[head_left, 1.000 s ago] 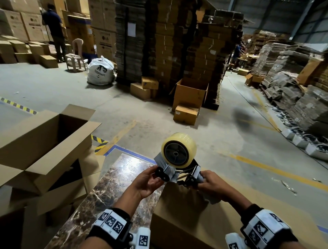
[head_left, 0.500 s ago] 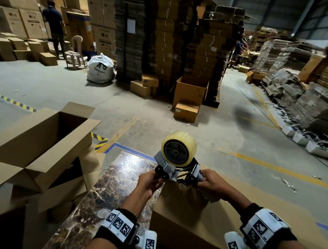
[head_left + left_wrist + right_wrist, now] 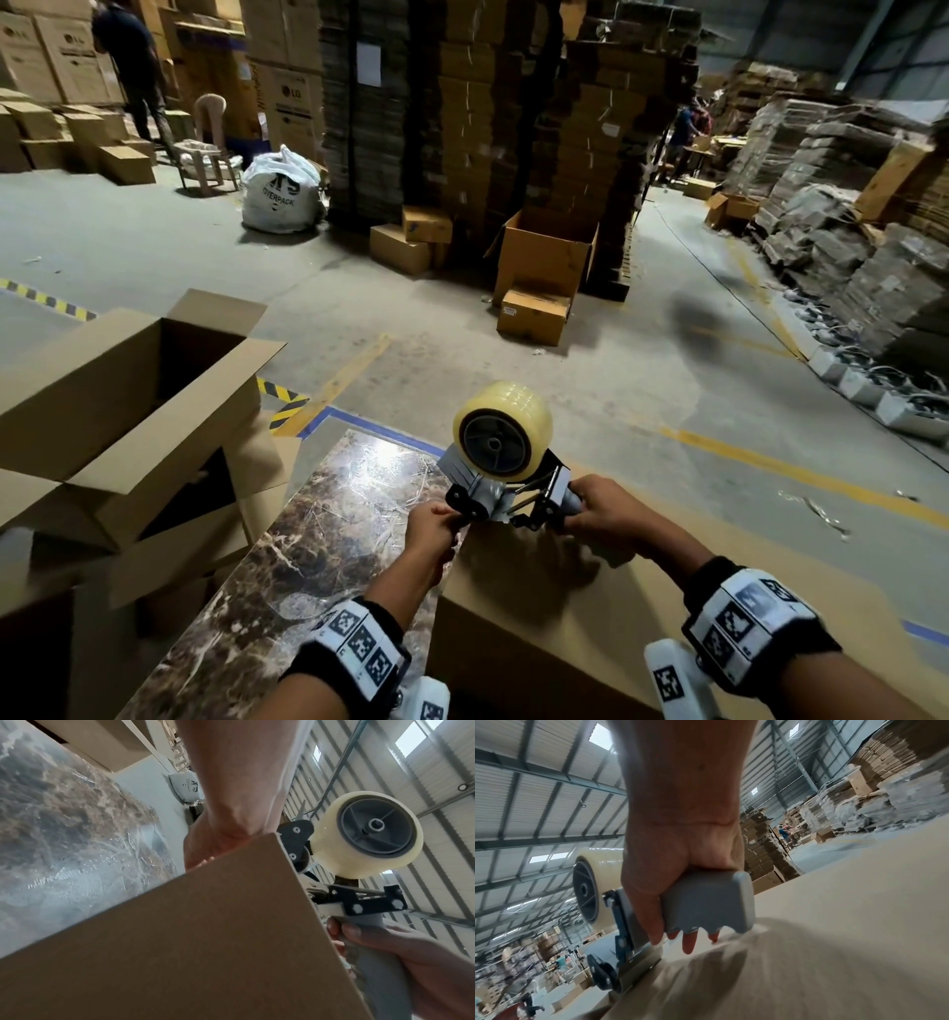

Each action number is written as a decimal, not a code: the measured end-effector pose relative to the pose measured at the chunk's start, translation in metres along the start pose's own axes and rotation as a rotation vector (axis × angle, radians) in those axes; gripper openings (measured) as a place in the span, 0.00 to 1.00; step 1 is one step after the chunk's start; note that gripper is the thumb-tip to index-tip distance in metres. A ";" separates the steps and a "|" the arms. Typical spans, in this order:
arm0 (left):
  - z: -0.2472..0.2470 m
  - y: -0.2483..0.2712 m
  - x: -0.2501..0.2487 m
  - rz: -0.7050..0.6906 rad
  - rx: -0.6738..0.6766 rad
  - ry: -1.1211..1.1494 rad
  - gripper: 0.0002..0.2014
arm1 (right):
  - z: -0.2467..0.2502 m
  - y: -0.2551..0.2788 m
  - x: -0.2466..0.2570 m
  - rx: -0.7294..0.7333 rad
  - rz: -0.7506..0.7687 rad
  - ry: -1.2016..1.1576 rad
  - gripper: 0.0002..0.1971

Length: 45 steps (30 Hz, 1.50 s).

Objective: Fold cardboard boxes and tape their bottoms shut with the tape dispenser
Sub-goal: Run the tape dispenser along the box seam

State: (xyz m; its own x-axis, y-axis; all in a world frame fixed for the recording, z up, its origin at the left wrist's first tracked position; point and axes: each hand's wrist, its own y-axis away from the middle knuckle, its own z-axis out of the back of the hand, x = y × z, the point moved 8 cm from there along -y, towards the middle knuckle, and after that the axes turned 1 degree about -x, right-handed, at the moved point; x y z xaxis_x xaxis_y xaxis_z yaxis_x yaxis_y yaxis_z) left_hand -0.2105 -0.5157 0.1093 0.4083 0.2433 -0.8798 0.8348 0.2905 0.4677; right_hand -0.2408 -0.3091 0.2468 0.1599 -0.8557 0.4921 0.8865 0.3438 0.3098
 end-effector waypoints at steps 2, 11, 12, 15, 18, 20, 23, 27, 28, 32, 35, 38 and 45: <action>0.005 0.006 -0.010 -0.099 -0.012 -0.022 0.10 | -0.003 0.000 -0.005 0.019 -0.033 -0.010 0.10; -0.015 0.047 -0.009 -0.110 0.383 0.026 0.19 | -0.013 -0.003 -0.003 0.097 -0.025 -0.015 0.10; -0.019 0.051 -0.008 -0.104 0.424 -0.030 0.21 | -0.013 -0.004 -0.003 0.114 -0.011 -0.004 0.11; -0.025 0.055 -0.004 -0.083 0.452 -0.157 0.18 | -0.014 -0.007 -0.005 0.141 0.017 -0.001 0.10; -0.024 0.050 0.002 -0.007 0.418 -0.109 0.14 | -0.015 -0.009 -0.007 0.127 0.042 -0.039 0.16; -0.022 0.049 0.003 0.008 0.394 -0.100 0.15 | -0.015 -0.010 -0.007 0.119 0.061 -0.051 0.17; -0.020 0.046 0.006 0.016 0.357 -0.113 0.15 | -0.015 -0.012 -0.011 0.122 0.078 -0.079 0.14; -0.020 0.046 0.005 0.011 0.337 -0.076 0.17 | -0.015 -0.010 -0.016 0.105 0.098 -0.085 0.17; -0.020 0.047 0.003 0.004 0.335 -0.070 0.18 | -0.015 -0.009 -0.018 0.102 0.100 -0.088 0.17; -0.023 0.054 -0.004 -0.023 0.398 -0.076 0.26 | -0.007 0.002 -0.039 0.124 0.098 -0.084 0.11; -0.025 0.060 -0.009 -0.026 0.441 -0.129 0.28 | 0.004 0.017 -0.068 0.124 0.074 -0.094 0.05; -0.035 0.071 -0.020 -0.100 0.486 -0.287 0.31 | 0.010 0.030 -0.097 0.105 0.023 -0.057 0.04; -0.075 0.097 -0.046 -0.803 0.373 -1.455 0.37 | 0.012 0.030 -0.104 0.044 0.002 0.065 0.05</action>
State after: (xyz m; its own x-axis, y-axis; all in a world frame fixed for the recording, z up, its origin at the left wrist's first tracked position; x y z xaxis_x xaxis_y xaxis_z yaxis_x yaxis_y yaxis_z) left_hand -0.1761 -0.4296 0.2018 -0.3290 -0.8917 -0.3107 0.9324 -0.3589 0.0427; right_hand -0.2358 -0.2053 0.2145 0.1913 -0.8778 0.4392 0.8664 0.3613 0.3448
